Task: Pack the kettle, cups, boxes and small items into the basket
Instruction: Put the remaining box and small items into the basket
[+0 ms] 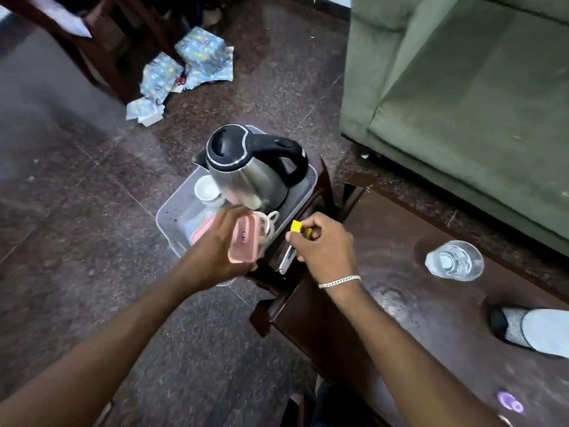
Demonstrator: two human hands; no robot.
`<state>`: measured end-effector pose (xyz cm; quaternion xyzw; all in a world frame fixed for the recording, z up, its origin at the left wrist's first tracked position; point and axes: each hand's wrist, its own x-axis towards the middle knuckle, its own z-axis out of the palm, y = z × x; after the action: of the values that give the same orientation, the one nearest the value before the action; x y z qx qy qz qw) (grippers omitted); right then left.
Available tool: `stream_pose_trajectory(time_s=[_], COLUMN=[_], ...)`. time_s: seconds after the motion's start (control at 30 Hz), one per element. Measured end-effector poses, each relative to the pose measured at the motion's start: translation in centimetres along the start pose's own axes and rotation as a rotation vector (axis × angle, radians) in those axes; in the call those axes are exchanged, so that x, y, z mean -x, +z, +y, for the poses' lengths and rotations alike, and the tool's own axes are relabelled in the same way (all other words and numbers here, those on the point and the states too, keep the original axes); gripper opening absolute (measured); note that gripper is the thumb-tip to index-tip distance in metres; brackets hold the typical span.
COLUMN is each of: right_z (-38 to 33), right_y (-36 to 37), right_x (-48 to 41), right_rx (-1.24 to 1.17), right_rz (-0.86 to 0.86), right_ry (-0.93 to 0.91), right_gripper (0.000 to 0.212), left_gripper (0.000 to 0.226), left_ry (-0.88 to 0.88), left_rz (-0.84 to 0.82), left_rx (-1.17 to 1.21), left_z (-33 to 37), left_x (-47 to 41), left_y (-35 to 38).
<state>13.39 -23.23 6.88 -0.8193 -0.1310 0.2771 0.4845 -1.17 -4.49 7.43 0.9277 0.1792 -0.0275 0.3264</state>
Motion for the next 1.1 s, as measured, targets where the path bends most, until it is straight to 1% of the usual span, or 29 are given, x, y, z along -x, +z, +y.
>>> stream_pose_trajectory(time_s=[0.07, 0.17, 0.27, 0.4, 0.47, 0.57, 0.73, 0.93, 1.1], right_z=[-1.9, -4.1, -5.9, -7.5, -7.7, -7.7, -7.3, -7.4, -7.3], right_y=[2.3, 5.4, 8.3, 12.1, 13.5, 15.3, 17.3, 18.1, 17.9], right_x=[-0.2, -0.6, -1.1, -1.9, -2.5, -3.3, -4.1, -4.5, -4.6], right_rx=[-0.004, 0.015, 0.071, 0.151, 0.174, 0.212, 0.286, 0.260, 0.299], right_rz=[-0.032, -0.031, -0.088, -0.141, -0.161, -0.165, -0.135, -0.119, -0.158], right_ry=[-0.015, -0.059, -0.071, -0.051, -0.035, -0.024, -0.006, 0.031, 0.017], right_gripper=[0.024, 0.024, 0.020, 0.019, 0.018, 0.023, 0.021, 0.016, 0.017], left_gripper=[0.103, 0.108, 0.105, 0.096, 0.093, 0.089, 0.093, 0.095, 0.094], left_ry=[-0.030, -0.079, -0.156, -0.154, -0.132, -0.095, -0.146, -0.159, -0.212], left_rz=[0.016, 0.016, -0.008, -0.136, -0.188, -0.219, -0.255, -0.305, -0.331], left_rx=[-0.054, -0.145, -0.218, -0.288, -0.346, -0.423, -0.491, -0.454, -0.463], left_z=[-2.6, -6.1, -8.8, -11.4, -11.9, -12.0, -12.3, -12.4, -12.2], left_x=[0.4, 0.7, 0.4, -0.7, -1.2, -2.0, -2.8, -3.0, -3.0], left_y=[-2.3, -5.6, -7.7, -9.1, -9.2, -8.9, -8.7, -8.4, -8.0])
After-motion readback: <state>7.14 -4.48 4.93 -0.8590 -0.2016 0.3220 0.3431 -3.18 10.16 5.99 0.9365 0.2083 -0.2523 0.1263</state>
